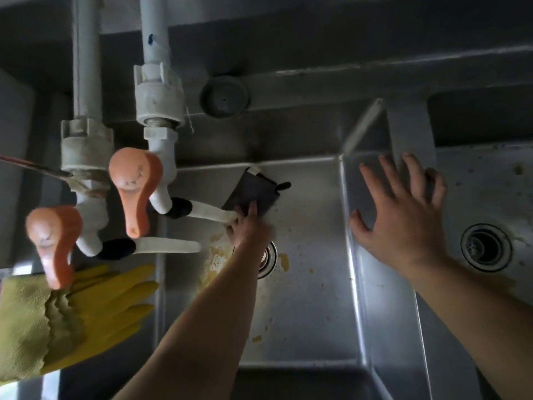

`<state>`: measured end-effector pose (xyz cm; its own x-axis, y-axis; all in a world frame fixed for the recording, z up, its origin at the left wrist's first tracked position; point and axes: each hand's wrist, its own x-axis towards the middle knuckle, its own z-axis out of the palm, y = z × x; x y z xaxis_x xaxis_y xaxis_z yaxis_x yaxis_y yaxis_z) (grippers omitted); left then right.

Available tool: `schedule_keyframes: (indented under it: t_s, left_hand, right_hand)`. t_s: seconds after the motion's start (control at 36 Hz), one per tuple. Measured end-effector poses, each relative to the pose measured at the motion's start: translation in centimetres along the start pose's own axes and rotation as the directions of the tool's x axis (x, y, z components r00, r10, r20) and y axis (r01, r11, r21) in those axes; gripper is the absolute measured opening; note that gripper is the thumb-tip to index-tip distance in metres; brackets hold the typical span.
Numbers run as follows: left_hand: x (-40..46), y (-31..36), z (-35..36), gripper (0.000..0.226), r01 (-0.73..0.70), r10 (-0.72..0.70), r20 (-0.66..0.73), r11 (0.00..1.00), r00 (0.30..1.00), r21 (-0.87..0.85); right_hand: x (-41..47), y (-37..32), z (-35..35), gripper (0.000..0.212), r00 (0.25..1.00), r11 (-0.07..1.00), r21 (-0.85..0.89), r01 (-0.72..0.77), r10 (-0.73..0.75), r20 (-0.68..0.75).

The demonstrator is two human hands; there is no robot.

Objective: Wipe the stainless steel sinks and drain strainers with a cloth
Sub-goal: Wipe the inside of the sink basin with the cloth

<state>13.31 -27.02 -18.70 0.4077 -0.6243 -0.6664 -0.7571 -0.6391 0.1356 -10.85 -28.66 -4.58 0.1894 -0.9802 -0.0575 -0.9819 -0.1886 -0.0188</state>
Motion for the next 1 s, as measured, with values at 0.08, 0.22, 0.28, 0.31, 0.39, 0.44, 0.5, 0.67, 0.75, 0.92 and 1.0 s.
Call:
schedule_keyframes:
  t_s: [0.08, 0.22, 0.28, 0.31, 0.39, 0.44, 0.5, 0.67, 0.75, 0.92, 1.0]
  left_hand:
    - [0.8, 0.7, 1.3, 0.090, 0.033, -0.035, -0.076, 0.999, 0.997, -0.033]
    - [1.7, 1.8, 3.3, 0.090, 0.070, -0.086, -0.099, 0.985, 0.991, -0.158]
    - [2.4, 2.3, 3.5, 0.087, 0.093, -0.110, -0.088, 0.979, 0.990, -0.181]
    - [3.1, 2.6, 3.3, 0.085, 0.106, -0.123, -0.085, 0.977, 0.989, -0.183]
    - [5.7, 3.9, 2.3, 0.083, 0.155, -0.174, -0.118, 0.976, 0.978, -0.151]
    - [7.1, 4.6, 1.8, 0.085, 0.178, -0.193, -0.143, 0.978, 0.971, -0.108]
    - [7.6, 4.9, 2.1, 0.087, 0.174, -0.185, -0.181, 0.982, 0.966, -0.075]
    - [5.4, 4.0, 4.9, 0.078, -0.147, 0.162, -0.200, 0.985, 0.966, 0.092]
    - [2.6, 3.1, 7.4, 0.071, -0.410, 0.441, -0.067, 0.872, 0.895, 0.268]
    - [-3.5, -1.9, 11.7, 0.065, -0.577, 0.606, 0.031, 0.739, 0.795, 0.347]
    - [-5.2, -4.4, 12.7, 0.061, -0.554, 0.584, 0.013, 0.762, 0.812, 0.335]
  right_hand:
    - [0.1, 0.1, -0.2, 0.077, 1.000, 1.000, 0.012, -0.010, 0.009, 0.006]
    - [0.1, 0.1, -0.3, 0.079, 1.000, 1.000, 0.023, 0.001, -0.001, 0.018]
    - [0.1, 0.2, -0.4, 0.080, 1.000, 1.000, 0.020, 0.004, -0.004, 0.018]
    - [0.1, 0.2, -0.4, 0.080, 1.000, 1.000, 0.022, 0.005, -0.006, 0.013]
    - [0.1, 0.1, -0.3, 0.080, 1.000, 1.000, 0.021, 0.002, -0.002, -0.001]
    - [0.2, 0.1, -0.3, 0.080, 1.000, 1.000, 0.007, 0.000, 0.000, 0.000]
    - [0.2, 0.2, -0.2, 0.080, 1.000, 1.000, -0.005, 0.002, -0.002, 0.001]
    - [0.2, 0.2, -0.2, 0.079, 1.000, 1.000, -0.001, 0.004, -0.004, -0.001]
    - [0.2, 0.1, -0.3, 0.079, 1.000, 1.000, 0.009, -0.006, 0.005, 0.006]
    - [0.1, 0.2, -0.3, 0.076, 1.000, 0.999, 0.031, -0.012, 0.012, -0.001]
    - [0.1, 0.2, -0.2, 0.074, 1.000, 0.999, 0.038, -0.010, 0.011, -0.017]
